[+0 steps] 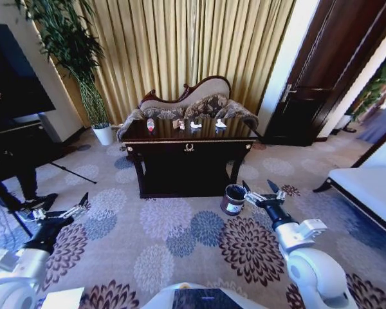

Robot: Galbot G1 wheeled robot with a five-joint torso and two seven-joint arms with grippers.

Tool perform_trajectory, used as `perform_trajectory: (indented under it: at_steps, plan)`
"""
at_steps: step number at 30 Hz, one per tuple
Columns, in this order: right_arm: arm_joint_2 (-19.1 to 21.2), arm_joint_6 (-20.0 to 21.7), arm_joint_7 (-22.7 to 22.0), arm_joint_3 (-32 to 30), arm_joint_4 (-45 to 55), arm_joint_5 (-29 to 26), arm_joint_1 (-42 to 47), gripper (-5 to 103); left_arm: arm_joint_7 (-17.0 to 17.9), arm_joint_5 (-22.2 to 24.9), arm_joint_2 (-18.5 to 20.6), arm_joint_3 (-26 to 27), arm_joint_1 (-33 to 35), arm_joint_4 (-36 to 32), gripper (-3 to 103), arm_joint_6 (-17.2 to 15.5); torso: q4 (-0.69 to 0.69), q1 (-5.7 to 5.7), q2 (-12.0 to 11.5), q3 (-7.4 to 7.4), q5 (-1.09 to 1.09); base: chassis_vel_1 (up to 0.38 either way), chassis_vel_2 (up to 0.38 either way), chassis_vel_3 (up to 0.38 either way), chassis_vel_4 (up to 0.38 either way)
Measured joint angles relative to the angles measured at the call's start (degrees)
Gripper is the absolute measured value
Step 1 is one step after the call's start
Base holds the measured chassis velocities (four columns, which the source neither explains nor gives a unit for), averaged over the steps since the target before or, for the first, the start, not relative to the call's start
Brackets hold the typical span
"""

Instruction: Move to the front of the table and place the trash on the table into the trash bin.

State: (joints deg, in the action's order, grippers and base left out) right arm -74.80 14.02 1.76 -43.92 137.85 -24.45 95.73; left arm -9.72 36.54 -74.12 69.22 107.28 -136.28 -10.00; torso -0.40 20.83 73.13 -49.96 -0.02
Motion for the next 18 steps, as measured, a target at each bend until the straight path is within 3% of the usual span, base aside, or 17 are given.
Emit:
perform_trajectory:
  at_steps: [18]
  plan:
    - [-0.2, -0.2, 0.0, 1.0, -0.4, 0.5, 0.0, 100, -0.2, 0.0, -0.3, 0.0, 0.1, -0.2, 100, 0.2, -0.02, 0.01, 0.0, 0.0, 0.03, -0.226, 0.208, 0.214, -0.217]
